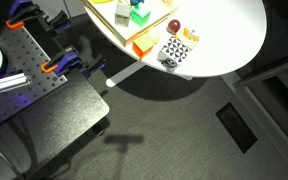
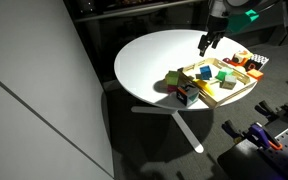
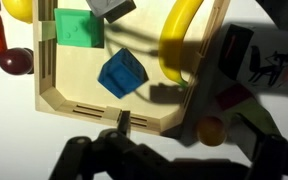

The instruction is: Pick up the blue block and put it in the tray

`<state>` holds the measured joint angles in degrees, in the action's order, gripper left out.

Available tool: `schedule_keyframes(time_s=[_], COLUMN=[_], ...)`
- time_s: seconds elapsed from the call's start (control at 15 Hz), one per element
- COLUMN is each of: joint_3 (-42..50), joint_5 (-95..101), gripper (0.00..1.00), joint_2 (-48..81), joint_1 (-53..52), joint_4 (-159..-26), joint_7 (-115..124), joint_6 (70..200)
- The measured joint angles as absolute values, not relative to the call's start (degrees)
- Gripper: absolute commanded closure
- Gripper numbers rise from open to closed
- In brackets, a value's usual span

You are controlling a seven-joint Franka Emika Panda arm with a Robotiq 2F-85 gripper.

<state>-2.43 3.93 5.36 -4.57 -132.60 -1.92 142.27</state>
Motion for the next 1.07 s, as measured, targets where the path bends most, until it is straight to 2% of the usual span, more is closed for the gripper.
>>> schedule_keyframes(time_s=[0.27, 1.07], joint_3=[-3.7, -6.1], joint_5=[3.6, 0.0], gripper=[0.0, 0.0], joint_2=[2.9, -7.6], joint_1=[-5.0, -7.0], joint_4=[-132.6, -131.9], joint_7=[-2.0, -2.9], joint_6=[140.5, 122.7])
